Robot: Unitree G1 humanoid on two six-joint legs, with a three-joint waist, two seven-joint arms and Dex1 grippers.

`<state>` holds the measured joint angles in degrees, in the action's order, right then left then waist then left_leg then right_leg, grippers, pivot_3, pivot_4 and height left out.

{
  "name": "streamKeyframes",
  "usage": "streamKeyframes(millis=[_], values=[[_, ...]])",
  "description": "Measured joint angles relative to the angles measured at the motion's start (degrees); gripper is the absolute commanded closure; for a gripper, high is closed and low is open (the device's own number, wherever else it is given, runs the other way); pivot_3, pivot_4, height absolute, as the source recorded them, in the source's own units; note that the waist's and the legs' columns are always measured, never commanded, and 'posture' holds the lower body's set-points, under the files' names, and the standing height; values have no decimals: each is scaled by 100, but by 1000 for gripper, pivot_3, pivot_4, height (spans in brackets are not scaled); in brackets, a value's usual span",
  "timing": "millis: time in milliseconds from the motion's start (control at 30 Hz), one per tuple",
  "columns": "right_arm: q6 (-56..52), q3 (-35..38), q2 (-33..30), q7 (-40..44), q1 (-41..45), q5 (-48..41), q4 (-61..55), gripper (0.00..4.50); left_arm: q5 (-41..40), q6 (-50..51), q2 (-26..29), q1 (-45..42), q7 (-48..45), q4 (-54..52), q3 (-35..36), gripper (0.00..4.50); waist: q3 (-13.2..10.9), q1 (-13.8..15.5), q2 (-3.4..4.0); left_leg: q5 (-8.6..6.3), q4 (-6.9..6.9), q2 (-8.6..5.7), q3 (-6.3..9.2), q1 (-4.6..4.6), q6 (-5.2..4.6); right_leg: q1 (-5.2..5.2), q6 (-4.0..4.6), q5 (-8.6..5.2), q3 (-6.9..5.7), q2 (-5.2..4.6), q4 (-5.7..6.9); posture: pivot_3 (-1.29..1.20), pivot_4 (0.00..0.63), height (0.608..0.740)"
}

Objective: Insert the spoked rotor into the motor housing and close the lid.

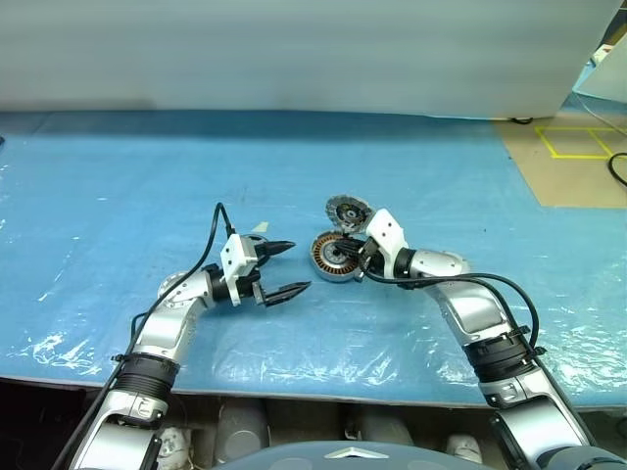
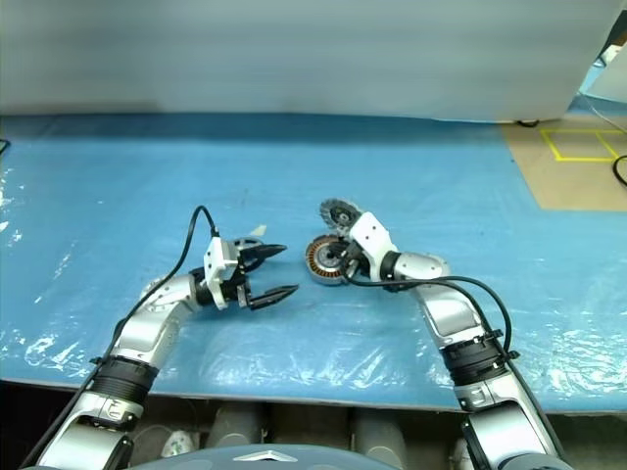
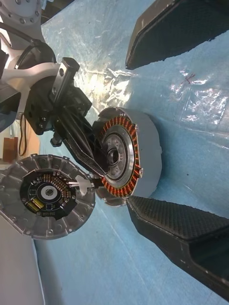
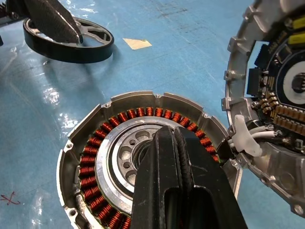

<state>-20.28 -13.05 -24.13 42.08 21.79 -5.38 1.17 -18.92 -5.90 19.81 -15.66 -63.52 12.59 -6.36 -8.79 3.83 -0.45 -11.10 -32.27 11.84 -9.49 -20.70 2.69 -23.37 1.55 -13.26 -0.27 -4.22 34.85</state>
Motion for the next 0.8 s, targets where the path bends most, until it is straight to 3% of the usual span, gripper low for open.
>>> streamKeyframes(millis=[500,800], values=[[34,-293,-240,34,-40,371,-167,4478,1,-3,-7,-5,-8,19,-4,0,1,5,-1,-2,8,0,-6,45,-1,36,0,-1,10,-1,-6,0,150,740],[-723,-75,-283,523,-46,-164,-485,4478,4,-9,-20,-23,-14,69,-19,0,1,0,-1,-3,16,1,-16,47,-3,29,0,-2,16,0,-7,0,150,740]])
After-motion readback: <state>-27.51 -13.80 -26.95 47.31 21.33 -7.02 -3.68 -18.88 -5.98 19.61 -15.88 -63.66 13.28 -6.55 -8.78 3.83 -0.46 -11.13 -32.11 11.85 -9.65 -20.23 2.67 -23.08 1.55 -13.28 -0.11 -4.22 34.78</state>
